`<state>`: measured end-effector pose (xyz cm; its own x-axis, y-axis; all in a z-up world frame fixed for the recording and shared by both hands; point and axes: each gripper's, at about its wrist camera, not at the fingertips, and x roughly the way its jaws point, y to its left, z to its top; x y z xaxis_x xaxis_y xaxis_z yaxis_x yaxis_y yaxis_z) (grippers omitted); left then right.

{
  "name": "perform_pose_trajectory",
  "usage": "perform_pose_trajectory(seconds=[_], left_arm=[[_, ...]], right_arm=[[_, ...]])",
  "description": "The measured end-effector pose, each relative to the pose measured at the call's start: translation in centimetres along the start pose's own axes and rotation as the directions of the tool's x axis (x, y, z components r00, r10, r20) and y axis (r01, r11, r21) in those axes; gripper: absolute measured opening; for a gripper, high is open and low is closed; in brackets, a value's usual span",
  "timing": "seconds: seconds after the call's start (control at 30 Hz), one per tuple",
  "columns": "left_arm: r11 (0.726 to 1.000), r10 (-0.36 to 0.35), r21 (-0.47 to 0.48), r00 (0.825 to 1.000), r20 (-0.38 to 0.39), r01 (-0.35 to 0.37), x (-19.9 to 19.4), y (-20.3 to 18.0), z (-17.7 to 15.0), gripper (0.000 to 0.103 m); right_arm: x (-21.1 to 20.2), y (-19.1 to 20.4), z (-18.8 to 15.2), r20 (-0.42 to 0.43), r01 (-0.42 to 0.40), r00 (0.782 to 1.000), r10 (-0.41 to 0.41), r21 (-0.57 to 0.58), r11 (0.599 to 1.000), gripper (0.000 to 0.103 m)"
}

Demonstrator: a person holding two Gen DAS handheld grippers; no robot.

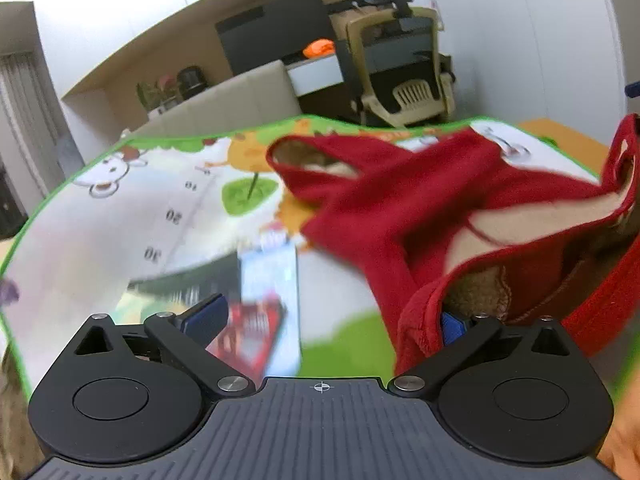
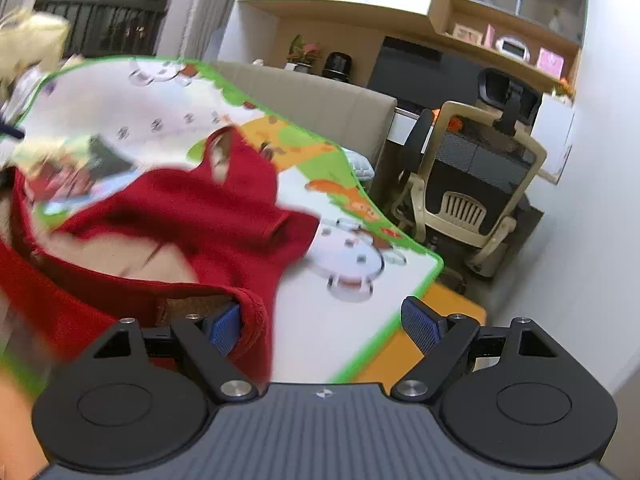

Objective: Fold clothes

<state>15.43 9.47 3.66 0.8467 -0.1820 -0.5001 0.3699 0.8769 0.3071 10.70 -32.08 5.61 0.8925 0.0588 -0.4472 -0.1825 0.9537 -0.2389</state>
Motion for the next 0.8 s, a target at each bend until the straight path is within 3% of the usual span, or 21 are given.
perform_pose_trajectory(seconds=[0.17,0.3,0.47,0.6,0.67,0.8], left_arm=[[0.975,-0.028,-0.221,0.993,-0.112,0.003,9.4,2.9,1.9,0.103],[0.941,-0.09,-0.337,0.981,-0.17,0.028,12.2,3.7,0.2,0.103],[0.934,-0.146,-0.338,0.988,-0.057,0.118,8.4,5.1,0.3,0.103],[0.909,-0.24,-0.318,0.962,0.131,0.27,4.4,5.4,1.1,0.103],[0.876,-0.266,-0.368,0.949,0.171,0.312,4.0,6.4,0.9,0.103],[0.772,-0.309,-0.509,0.925,0.223,0.381,3.6,9.2,0.4,0.103]], right_arm=[[12.0,-1.3,1.8,-0.152,0.008,0.988,-0.001,0.045,0.999,0.084],[17.8,-1.0,0.2,-0.262,-0.004,0.965,0.028,0.094,0.996,0.085],[18.5,-1.4,-0.6,-0.262,-0.018,0.964,0.043,0.1,0.995,0.099],[18.6,-1.6,-0.5,-0.255,-0.025,0.965,0.052,0.108,0.994,0.1],[18.8,-1.6,-0.5,-0.257,-0.013,0.965,0.041,0.108,0.994,0.1],[19.2,-2.6,-1.0,-0.282,-0.012,0.957,0.064,0.183,0.983,0.101]])
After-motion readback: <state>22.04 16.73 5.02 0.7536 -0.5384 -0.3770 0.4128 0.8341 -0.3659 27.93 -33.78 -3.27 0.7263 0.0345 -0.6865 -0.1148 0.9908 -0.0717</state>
